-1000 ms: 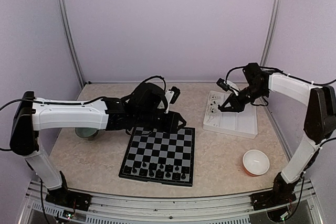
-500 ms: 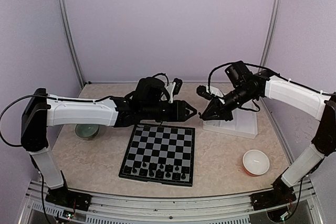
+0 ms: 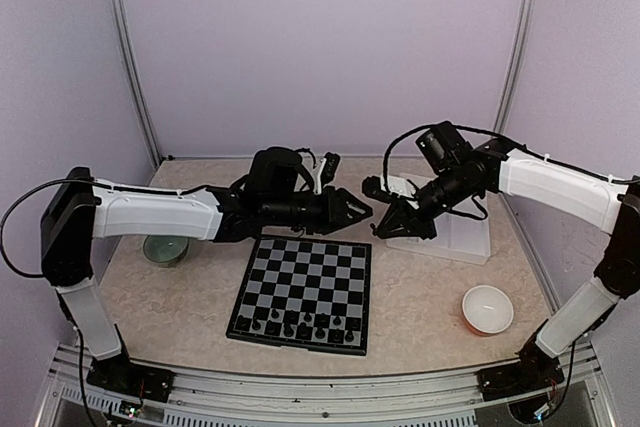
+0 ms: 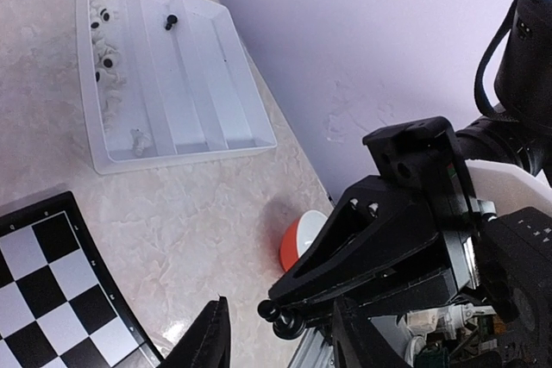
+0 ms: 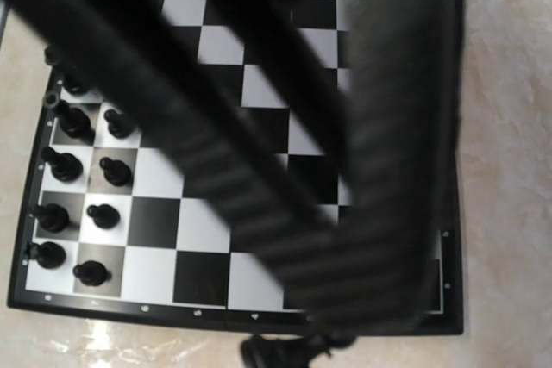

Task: Set up the chess pieces on the board
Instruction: Pass from the right arm to the left

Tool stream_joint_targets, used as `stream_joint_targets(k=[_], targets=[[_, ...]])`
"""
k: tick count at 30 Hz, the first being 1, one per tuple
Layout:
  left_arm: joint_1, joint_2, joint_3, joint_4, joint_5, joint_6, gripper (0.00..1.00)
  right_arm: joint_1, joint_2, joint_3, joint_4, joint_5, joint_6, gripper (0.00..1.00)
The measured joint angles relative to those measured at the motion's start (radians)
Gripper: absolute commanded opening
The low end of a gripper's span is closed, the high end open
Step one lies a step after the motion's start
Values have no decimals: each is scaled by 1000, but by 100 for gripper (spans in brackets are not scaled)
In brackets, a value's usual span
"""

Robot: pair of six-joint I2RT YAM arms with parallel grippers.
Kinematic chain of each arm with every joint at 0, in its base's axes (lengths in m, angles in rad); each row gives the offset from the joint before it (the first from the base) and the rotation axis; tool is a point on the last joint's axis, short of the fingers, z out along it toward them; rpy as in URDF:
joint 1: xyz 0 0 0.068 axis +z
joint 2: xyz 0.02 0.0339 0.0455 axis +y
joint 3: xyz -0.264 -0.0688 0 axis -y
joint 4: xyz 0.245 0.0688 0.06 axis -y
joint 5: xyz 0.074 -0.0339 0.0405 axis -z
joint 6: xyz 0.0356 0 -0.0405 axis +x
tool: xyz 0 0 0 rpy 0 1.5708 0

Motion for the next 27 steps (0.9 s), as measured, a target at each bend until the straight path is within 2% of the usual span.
stream_joint_targets(k=[10, 27], targets=[[1, 35, -2, 27, 70, -52, 36, 8, 0, 0, 1, 5, 0, 12], [3, 73, -1, 64, 129, -80, 16, 8, -1, 0, 0, 6, 0, 12]])
